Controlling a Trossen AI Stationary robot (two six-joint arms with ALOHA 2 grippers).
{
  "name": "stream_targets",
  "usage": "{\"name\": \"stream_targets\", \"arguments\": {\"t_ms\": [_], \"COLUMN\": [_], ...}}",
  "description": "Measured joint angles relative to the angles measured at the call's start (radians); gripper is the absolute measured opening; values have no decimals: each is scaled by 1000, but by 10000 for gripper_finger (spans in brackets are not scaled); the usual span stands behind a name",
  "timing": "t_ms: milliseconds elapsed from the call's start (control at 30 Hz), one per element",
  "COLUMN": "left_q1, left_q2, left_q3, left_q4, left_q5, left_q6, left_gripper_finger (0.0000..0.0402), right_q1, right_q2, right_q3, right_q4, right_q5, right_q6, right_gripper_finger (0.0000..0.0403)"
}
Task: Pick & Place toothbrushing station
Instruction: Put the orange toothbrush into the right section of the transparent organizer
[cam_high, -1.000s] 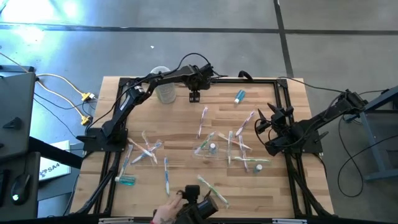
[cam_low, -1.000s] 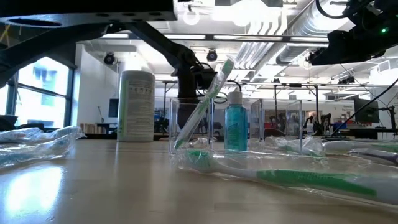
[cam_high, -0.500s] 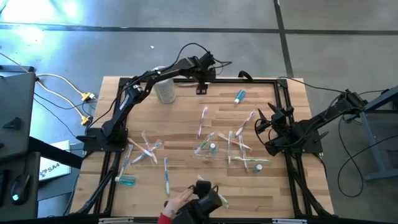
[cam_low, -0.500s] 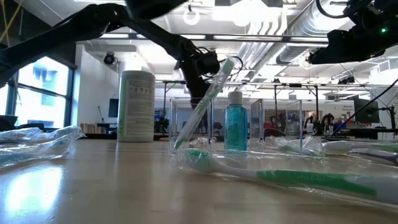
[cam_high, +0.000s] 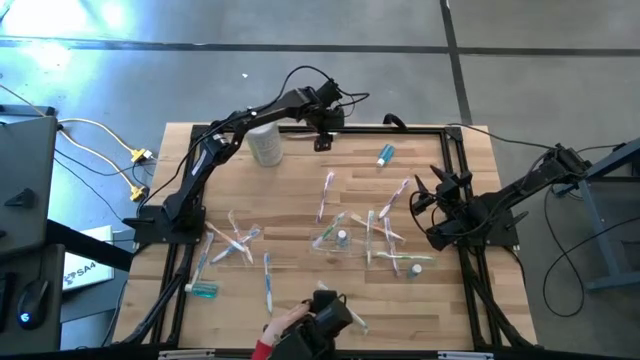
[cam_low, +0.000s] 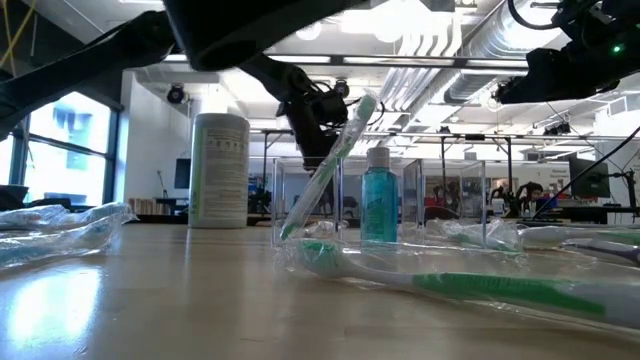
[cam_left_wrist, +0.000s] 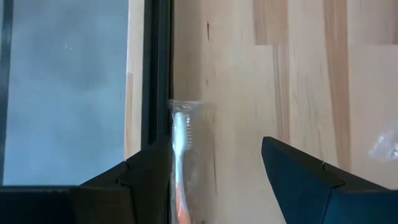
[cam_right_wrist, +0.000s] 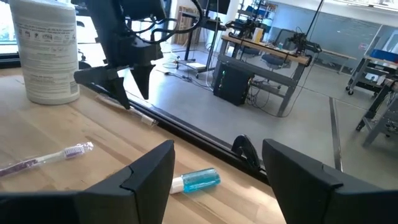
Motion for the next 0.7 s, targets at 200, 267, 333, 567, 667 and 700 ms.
{"name": "stream_targets", "arguments": {"t_ms": [200,267,333,567,667,700], "left_q1": [1,5,8,22,21,20], "left_q2": [29,37,38,66,79,80], "left_q3": [-1,-3,-1,-2,-1,-1], "left_q4": [2,24,36,9,27,30], "left_q5": [-22,-46,-30,-46,-57,-67], "left_q6": [5,4,3,3,2,2], "left_gripper_finger": [243,243,243,243,243,243], "right_q1": [0,0,0,0,0,0], "right_q2": [0,0,0,0,0,0], "right_q3": [0,0,0,0,0,0], "right_q4": [0,0,0,0,0,0], "right_q5": [1,1,1,7,6,6], "right_q6": [0,0,0,0,0,0], "right_gripper_finger": [236,236,236,236,236,236]}}
